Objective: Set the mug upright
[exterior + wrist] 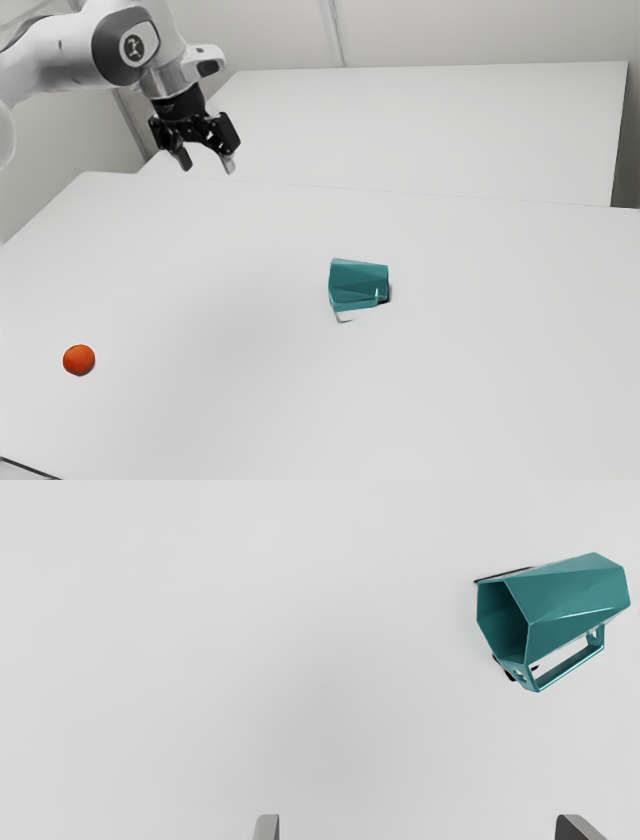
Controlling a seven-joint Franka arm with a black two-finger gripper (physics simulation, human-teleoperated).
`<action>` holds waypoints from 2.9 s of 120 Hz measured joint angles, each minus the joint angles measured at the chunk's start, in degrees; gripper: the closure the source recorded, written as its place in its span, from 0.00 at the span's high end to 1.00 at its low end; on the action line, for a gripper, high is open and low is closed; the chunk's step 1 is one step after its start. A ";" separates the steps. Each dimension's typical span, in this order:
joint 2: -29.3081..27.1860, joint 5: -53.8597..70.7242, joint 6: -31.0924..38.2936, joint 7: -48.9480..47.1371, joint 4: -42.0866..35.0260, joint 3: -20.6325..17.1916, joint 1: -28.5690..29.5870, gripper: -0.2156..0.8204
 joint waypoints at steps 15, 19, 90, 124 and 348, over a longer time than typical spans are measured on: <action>4.71 -10.52 0.71 -0.95 -0.92 0.57 1.08 0.79; 5.76 -13.36 1.01 -1.18 -1.46 1.00 1.44 0.79; 18.04 -48.21 9.92 -4.36 -10.69 2.78 1.85 0.79; 23.72 -52.99 15.14 -4.92 -8.85 1.08 1.37 0.79; 1.54 3.08 21.11 -12.12 -21.50 -4.28 -3.22 0.03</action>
